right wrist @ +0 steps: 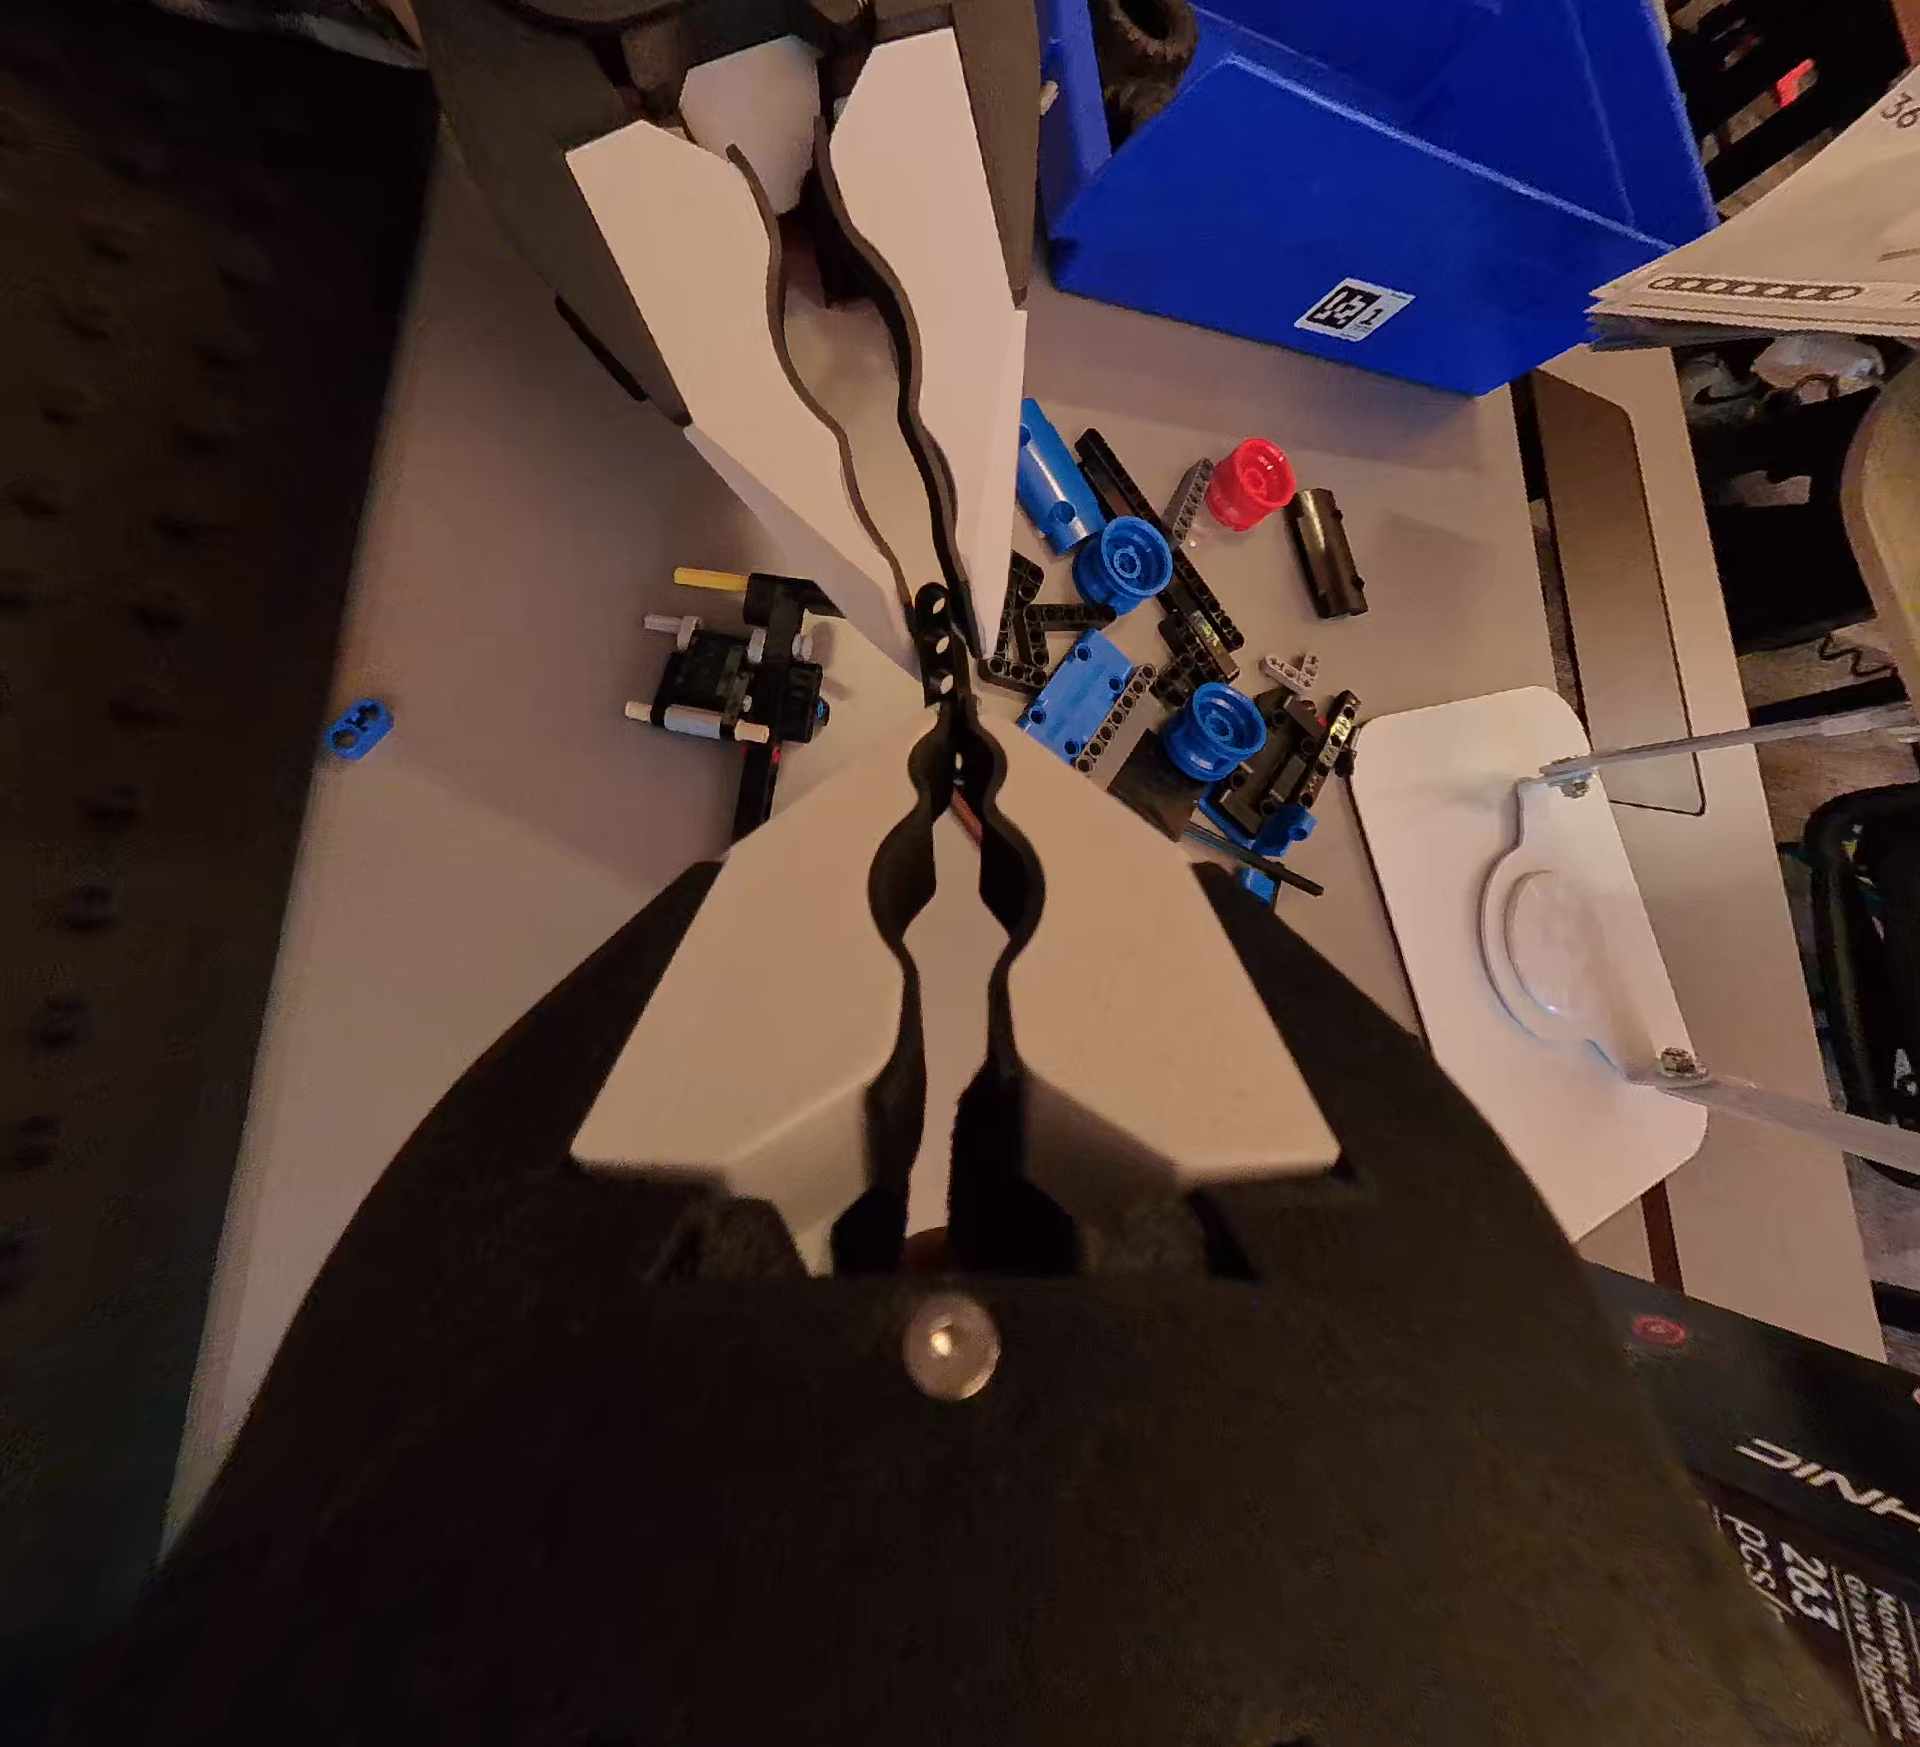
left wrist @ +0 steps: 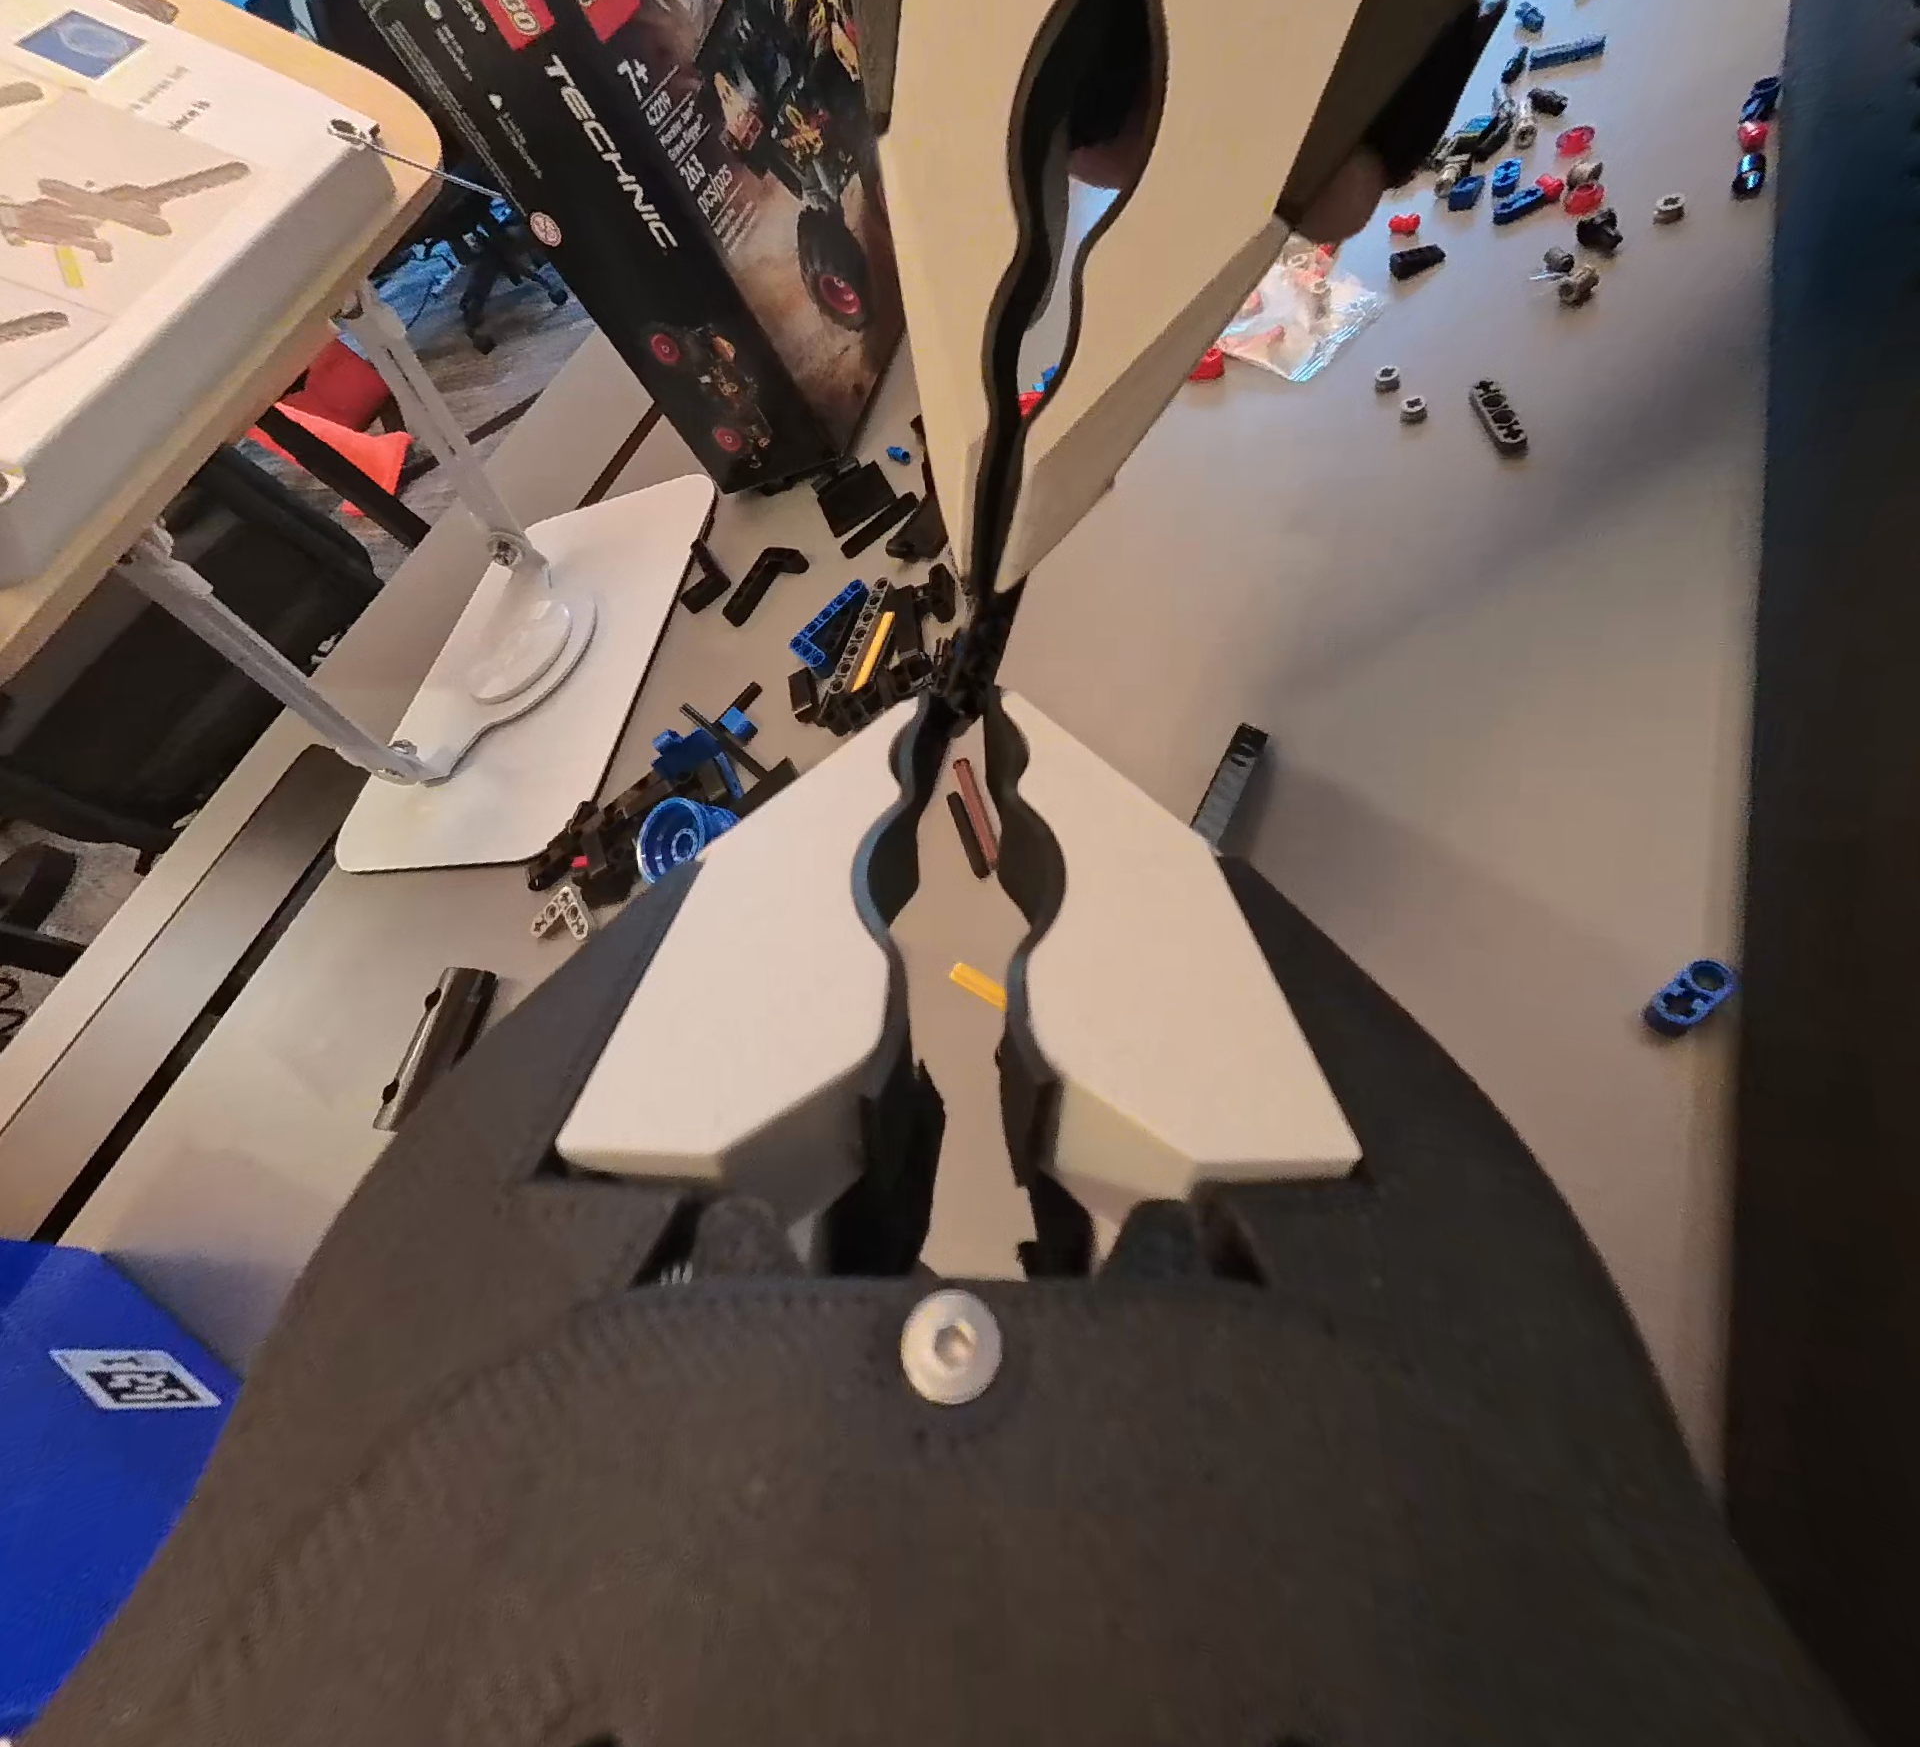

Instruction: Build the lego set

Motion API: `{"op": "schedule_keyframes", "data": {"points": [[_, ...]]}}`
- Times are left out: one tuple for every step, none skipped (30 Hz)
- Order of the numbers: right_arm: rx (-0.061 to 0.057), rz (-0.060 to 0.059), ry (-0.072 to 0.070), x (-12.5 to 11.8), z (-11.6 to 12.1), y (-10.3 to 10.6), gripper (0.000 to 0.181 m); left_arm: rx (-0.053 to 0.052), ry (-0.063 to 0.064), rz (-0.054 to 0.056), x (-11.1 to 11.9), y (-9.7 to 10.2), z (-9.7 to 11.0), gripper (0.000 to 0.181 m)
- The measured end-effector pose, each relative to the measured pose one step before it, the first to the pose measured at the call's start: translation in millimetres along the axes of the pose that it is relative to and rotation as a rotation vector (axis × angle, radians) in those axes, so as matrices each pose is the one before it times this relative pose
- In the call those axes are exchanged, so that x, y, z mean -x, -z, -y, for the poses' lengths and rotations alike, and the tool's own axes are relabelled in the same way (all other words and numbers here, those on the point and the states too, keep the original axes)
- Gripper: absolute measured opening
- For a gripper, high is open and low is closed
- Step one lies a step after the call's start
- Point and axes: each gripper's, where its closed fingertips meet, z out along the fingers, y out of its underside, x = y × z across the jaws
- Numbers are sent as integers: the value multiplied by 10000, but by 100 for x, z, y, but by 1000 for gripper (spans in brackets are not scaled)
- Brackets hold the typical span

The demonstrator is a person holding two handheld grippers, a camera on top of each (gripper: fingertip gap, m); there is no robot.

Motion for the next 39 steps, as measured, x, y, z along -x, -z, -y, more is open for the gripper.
{"op": "schedule_keyframes", "data": {"points": [[-12, -28, -26, -32, 19, 13, 0, -24, 5, -5, 9, 8, 25, 7], [-10, -18, -50, -10, -8, 4, 0, -17, 21, -17, -4, -4, 4, 7], [-41, -30, -73, -31, -3, -4, 0, -20, 28, -10, 14, -9, 3, 7], [-57, -2, -89, 24, 1, 24, 0, -32, 23, -26, -13, 14, 34, 7], [-69, -21, -73, 16, -18, 42, 0, -32, 20, -12, -12, 14, 44, 7], [-90, -77, -79, -70, 21, 77, 1, -18, 4, 35, 63, 12, 30, 7], [-79, -79, -114, -79, 11, 79, 3, -3, 7, 66, 136, 31, 3, 7], [-61, -42, -102, -21, -15, 106, 5, -22, 35, 30, 94, 46, 16, 7], [-69, -49, -58, -15, -20, 117, 6, -46, 57, -14, 47, 49, 51, 7], [-67, -83, -52, -66, -5, 117, 7, -57, 41, 3, 49, 45, 82, 6], [-64, -64, -49, -40, 15, 93, 8, -74, -3, 0, 12, 53, 127, 6], [-56, -25, -16, 45, 26, 72, 8, -83, -33, -53, -113, 27, 156, 6], [-36, -32, 7, 46, 19, 24, 8, -87, -67, -79, -201, -1, 171, 6], [16, -14, 17, 94, -46, -34, 9, -13, -86, -31, -144, -29, 63, 6], [42, -13, 41, 91, -73, -54, 8, 34, -100, -6, -104, -64, -30, 6], [47, -18, 56, 95, -97, -68, 8, 43, -68, -18, -86, -56, -56, 6], [55, -20, 38, 75, -117, -68, 7, 30, -31, -20, -48, -34, -71, 6], [32, -14, 8, 55, -93, -54, 7, -5, -18, -21, -34, -6, -19, 6], [0, -9, -23, 39, -43, -27, 7, -17, -1, -22, -32, -3, 10, 6], [-22, -7, -37, 29, -27, -4, 7, -14, -4, -19, -37, -6, 24, 6], [-40, -11, -39, 7, -6, 13, 7, -15, -19, -1, -18, -6, 21, 6], [-49, -7, -48, 14, -1, 30, 7, -9, -14, -11, -33, -12, 29, 6], [-47, -4, -55, 22, -22, 21, 7, -11, -6, -10, -18, -12, 21, 6], [-46, -9, -37, 19, -14, 21, 7, -11, -3, -19, -35, -15, 12, 6], [-35, -13, -21, 16, -11, 32, 7, -7, 8, -26, -42, -29, 8, 6], [-29, -21, -9, 13, -12, 21, 7, -5, 11, -22, -36, -15, 0, 6], [-12, -28, 17, 15, -32, 11, 7, -13, 20, -14, -12, -17, 22, 6], [-14, -53, 31, -17, -10, 13, 7, -14, 41, -16, -3, -25, 14, 6], [-28, -62, 7, -54, 23, 29, 7, -19, 36, -3, 28, -11, 10, 6], [-35, -50, -16, -45, 35, 23, 7, -32, 22, 5, 36, 10, 58, 6], [-36, -56, -11, -50, 42, 21, 9, -33, 26, 27, 60, 19, 46, 6], [-17, -86, 7, -90, 33, 39, 10, -19, 37, 32, 88, 12, 31, 6], [-7, -127, 26, -136, 37, 58, 10, -14, 45, 32, 94, 22, 5, 6], [-13, -97, 12, -94, 50, 118, 12, -4, 54, 6, 70, 15, -34, 6], [-47, -42, -18, -13, 91, 168, 13, -13, 45, 16, 77, 36, -14, 6], [-88, -63, -48, -62, 131, 214, 13, -39, 47, 19, 80, 44, 48, 6], [-119, -43, -69, -49, 147, 234, 13, -52, 67, -6, 51, 38, 79, 5], [-127, 5, -83, 25, 147, 233, 13, -34, 56, -17, 21, 10, 45, 6], [-108, 17, -86, 38, 112, 220, 13, 2, 18, -2, 19, -1, -16, 6]]}}
